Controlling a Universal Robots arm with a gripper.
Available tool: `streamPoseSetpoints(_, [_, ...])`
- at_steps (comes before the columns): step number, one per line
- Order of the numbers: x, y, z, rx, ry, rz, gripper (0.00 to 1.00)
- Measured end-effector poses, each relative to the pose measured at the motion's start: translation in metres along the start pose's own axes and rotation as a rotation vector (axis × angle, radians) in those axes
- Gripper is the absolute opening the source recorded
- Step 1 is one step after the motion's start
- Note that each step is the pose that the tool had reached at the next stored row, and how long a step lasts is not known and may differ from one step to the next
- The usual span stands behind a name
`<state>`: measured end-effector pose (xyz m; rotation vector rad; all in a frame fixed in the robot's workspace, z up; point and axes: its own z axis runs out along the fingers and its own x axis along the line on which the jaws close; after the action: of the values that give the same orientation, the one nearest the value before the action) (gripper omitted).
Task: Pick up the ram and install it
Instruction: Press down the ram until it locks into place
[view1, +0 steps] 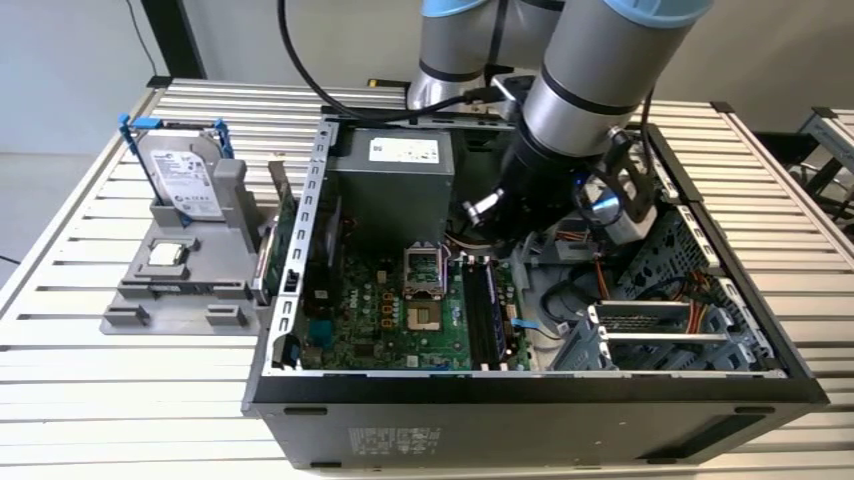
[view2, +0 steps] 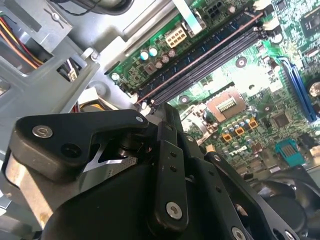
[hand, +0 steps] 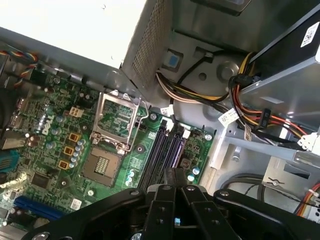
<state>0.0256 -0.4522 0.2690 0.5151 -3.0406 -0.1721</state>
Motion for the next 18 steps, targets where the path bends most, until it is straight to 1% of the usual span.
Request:
streamPoseSetpoints(2, [-0.0009, -0.0003, -0.0001, -0.0006, 0.0007, -0.014, 0.0])
streamPoseSetpoints(4, [-0.0014, -0.0005, -0.0001, -0.001, -0.0002, -0.029, 0.0])
streamPoseSetpoints(8, [-0.0016, -0.0005, -0.0001, -0.0011, -0.0052, -0.073, 0.0])
streamPoseSetpoints(9, [-0.0016, -0.0006, -0.0001, -0.0005, -0.0072, -0.086, 0.0])
streamPoseSetpoints(10, [-0.0015, -0.0006, -0.0001, 0.0004, -0.0109, -0.1, 0.0])
streamPoseSetpoints(11, [-0.0015, -0.0006, -0.0001, 0.0022, -0.0164, -0.112, 0.0])
streamPoseSetpoints(16, [-0.0015, -0.0006, -0.0001, 0.0181, -0.0497, -0.171, 0.0])
streamPoseSetpoints(17, [-0.0015, -0.0006, -0.0001, 0.0206, -0.0542, -0.18, 0.0])
streamPoseSetpoints(18, [-0.0015, -0.0006, -0.0002, 0.022, -0.054, -0.195, 0.0])
